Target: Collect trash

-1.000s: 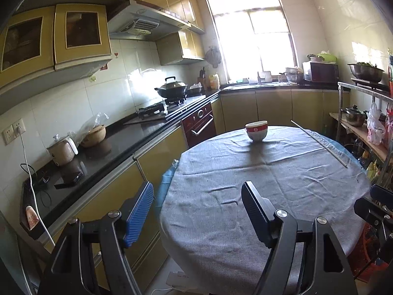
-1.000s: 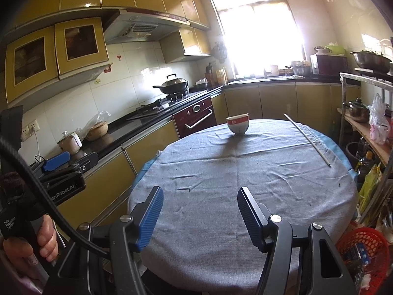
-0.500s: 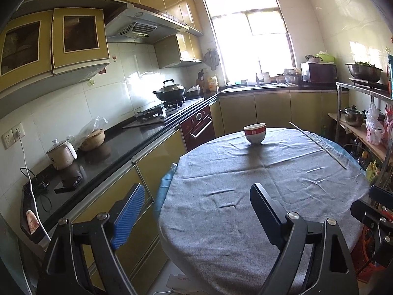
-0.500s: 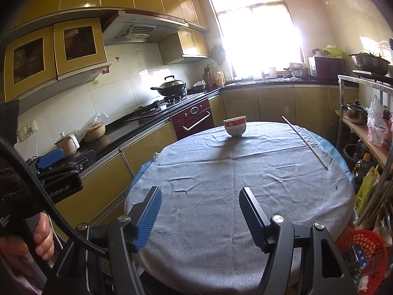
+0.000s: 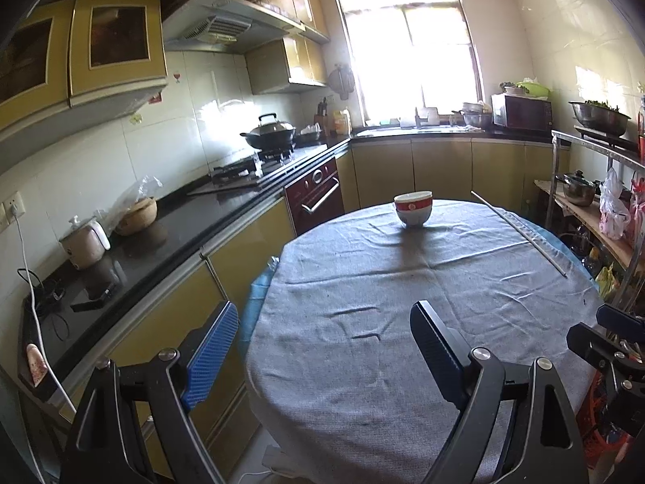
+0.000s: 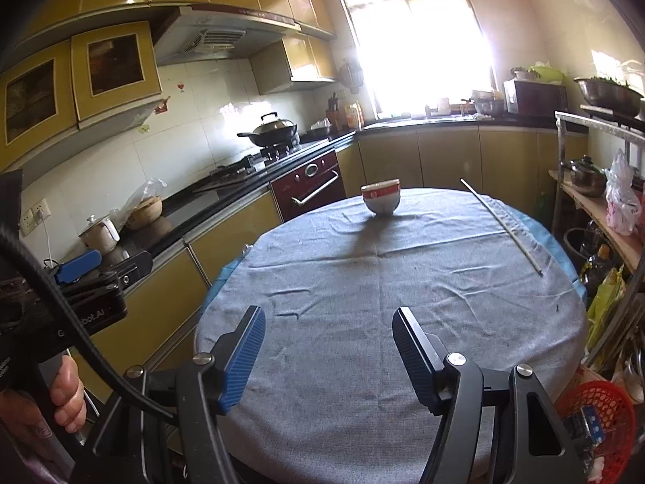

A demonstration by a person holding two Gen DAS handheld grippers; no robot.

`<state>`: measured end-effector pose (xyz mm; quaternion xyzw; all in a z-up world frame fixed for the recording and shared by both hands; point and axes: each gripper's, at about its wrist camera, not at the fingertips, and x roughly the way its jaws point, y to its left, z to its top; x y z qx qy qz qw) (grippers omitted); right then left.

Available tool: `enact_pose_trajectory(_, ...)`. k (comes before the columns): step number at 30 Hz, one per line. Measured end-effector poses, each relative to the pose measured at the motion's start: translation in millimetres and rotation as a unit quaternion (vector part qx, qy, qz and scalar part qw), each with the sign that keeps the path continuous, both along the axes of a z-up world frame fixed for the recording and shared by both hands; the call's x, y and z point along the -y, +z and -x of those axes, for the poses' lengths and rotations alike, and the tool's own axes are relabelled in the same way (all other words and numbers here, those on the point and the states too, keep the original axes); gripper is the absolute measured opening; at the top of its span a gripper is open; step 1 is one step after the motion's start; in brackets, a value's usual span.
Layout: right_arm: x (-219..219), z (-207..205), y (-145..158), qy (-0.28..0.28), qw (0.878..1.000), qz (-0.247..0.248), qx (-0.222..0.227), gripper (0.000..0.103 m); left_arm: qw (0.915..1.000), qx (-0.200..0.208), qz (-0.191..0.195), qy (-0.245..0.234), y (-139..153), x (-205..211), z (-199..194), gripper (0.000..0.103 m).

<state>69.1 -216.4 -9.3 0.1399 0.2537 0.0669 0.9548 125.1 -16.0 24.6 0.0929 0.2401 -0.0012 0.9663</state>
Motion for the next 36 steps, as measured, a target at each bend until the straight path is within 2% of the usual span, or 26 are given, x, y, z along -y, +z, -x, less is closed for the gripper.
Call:
enact_pose_trajectory(22,-14.9,-36.5,-11.6,-0.01,0.999,0.014,-0.033,0.069,0.999,-0.026,0.035,-0.011,-14.3,-21.3,-33.7,0.088)
enact_pose_trajectory(36,-21.7,-65.1,-27.9,-0.001,0.998,0.018,-0.055,0.069,0.9983,-0.049,0.032,0.0,-29.5,-25.5,-58.2,0.088)
